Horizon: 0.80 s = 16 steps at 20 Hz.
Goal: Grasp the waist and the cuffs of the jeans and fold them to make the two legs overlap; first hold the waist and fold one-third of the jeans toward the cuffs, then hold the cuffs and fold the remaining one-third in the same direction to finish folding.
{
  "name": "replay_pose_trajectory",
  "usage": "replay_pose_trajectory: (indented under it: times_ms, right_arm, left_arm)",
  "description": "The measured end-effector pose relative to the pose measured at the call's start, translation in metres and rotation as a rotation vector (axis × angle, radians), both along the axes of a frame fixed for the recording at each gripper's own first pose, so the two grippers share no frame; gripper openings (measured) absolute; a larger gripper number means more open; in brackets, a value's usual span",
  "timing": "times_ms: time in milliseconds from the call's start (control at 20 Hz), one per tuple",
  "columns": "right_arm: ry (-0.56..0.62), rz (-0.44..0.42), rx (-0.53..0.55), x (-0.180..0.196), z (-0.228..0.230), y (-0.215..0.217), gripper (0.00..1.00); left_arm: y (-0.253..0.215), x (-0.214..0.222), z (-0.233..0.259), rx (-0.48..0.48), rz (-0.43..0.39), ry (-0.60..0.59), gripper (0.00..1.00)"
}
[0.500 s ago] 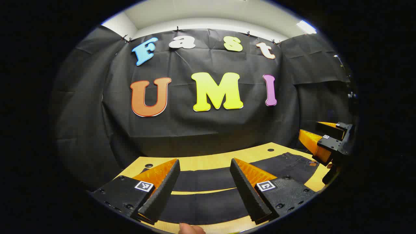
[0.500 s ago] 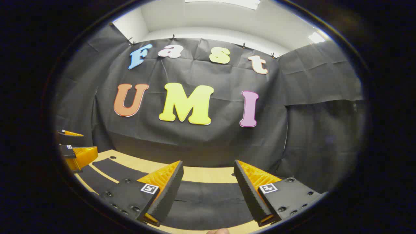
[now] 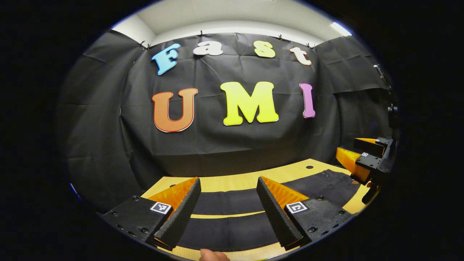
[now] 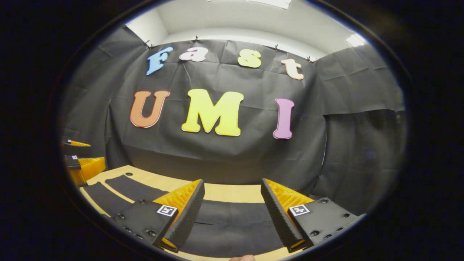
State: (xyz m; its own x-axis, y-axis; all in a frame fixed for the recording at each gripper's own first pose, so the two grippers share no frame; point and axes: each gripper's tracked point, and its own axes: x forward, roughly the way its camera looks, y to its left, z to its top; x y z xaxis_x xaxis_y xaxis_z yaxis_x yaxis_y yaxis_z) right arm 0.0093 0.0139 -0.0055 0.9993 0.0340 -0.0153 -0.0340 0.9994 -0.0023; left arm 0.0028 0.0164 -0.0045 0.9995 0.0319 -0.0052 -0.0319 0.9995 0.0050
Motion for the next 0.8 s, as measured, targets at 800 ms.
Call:
replay_pose_trajectory:
  times_ms: [800]
  right_arm:
    - [0.074, -0.002, -0.033, 0.001, -0.022, -0.008, 0.94]
  left_arm:
    - [0.132, -0.023, -0.117, -0.594, 0.337, 0.361, 1.00]
